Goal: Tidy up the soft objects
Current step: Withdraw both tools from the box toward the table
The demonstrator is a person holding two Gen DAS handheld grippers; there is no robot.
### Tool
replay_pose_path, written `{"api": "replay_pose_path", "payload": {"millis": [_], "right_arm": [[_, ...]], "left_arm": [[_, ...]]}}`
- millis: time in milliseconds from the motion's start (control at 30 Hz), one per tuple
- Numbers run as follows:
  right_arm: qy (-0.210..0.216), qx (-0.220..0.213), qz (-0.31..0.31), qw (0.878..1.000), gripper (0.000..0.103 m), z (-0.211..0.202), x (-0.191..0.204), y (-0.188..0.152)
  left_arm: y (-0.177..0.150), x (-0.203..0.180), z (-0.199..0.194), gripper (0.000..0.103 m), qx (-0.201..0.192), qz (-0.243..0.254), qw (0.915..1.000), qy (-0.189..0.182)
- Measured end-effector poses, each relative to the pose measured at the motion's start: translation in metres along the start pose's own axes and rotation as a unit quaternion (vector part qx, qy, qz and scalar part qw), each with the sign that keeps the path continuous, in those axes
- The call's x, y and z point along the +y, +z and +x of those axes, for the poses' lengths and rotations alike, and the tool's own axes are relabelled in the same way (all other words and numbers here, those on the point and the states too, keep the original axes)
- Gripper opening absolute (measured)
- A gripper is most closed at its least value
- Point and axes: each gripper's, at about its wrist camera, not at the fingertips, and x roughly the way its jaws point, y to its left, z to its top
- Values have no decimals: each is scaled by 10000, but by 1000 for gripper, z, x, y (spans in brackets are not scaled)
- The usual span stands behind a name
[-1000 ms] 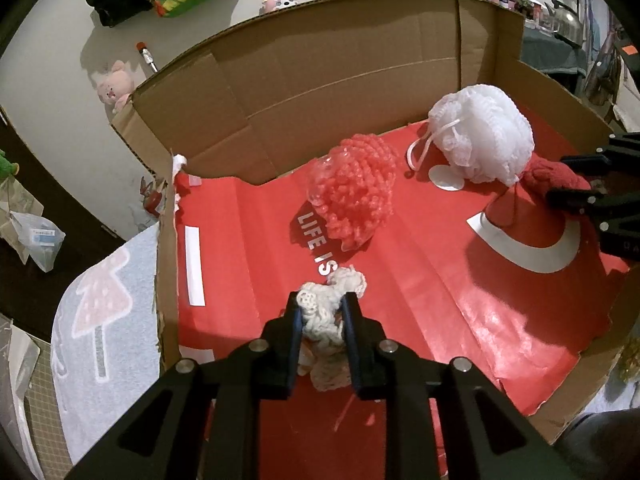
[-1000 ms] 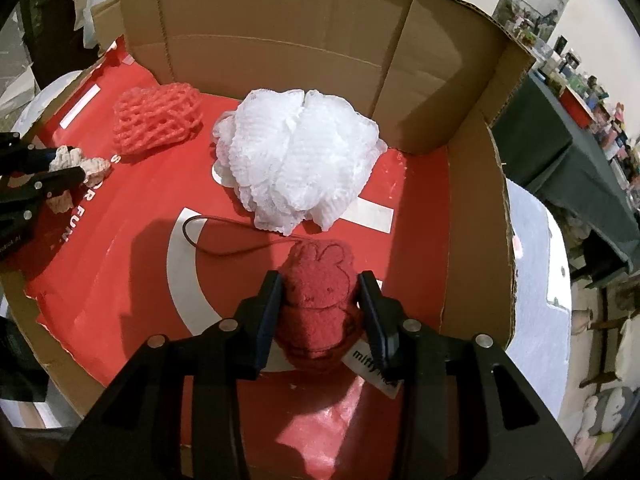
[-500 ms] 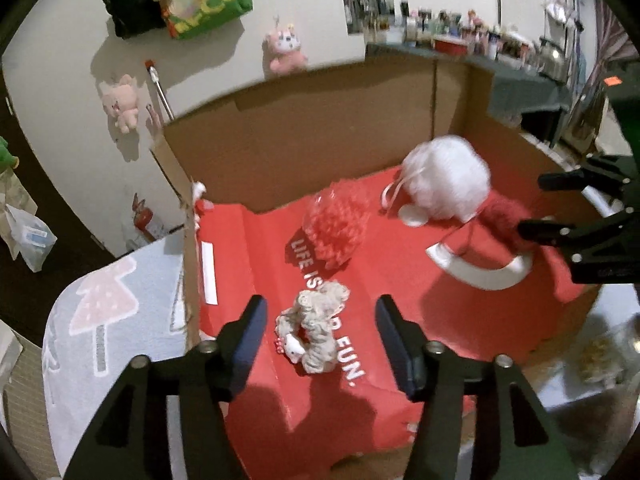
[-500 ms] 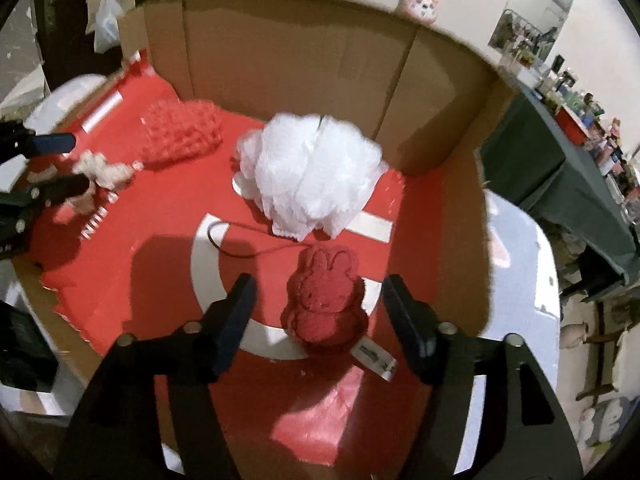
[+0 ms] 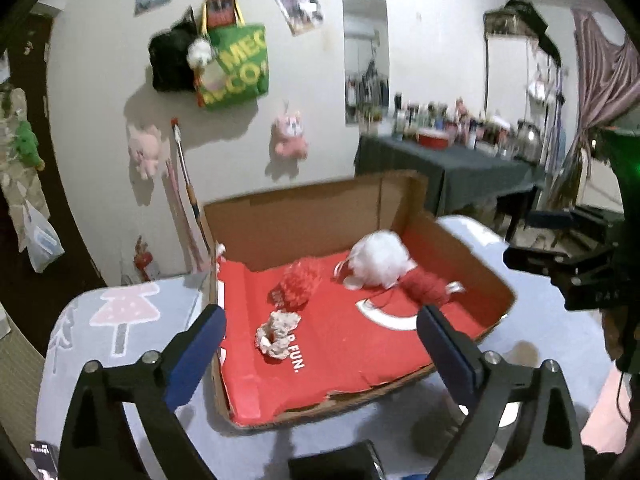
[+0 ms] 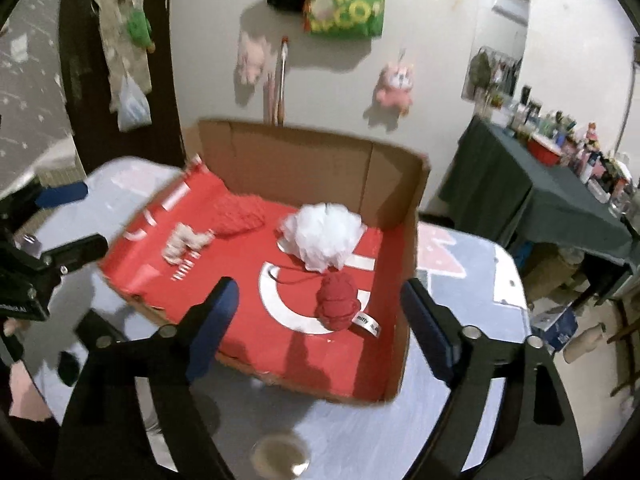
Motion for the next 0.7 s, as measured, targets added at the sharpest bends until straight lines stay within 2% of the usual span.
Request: {"api": "replay_pose_path", "payload": {"millis": [133,200,300,467,700], "right_arm": [[-25,-487,86,9988,87,-47,12,-17],[10,-685,142,9975,95,-68,19,-28],[-38,-929,150,9956,96,-92,31,-48],[-131,-1155,264,9929,96,-112,46,-82],[-344,-1226,337,9913,96,-113,67,-129]], "left_arm": [[-10,-11,-37,103,-405,-127,9991,-8],[-19,-17,-53,103,-552,-197,9983,38],[-33,-27,-70,103,-703,-279,9971,55],[-66,-40,-89,103,-827,-418,9956,114],[-110,-54,-95,103,-799,-521,9951,270]]}}
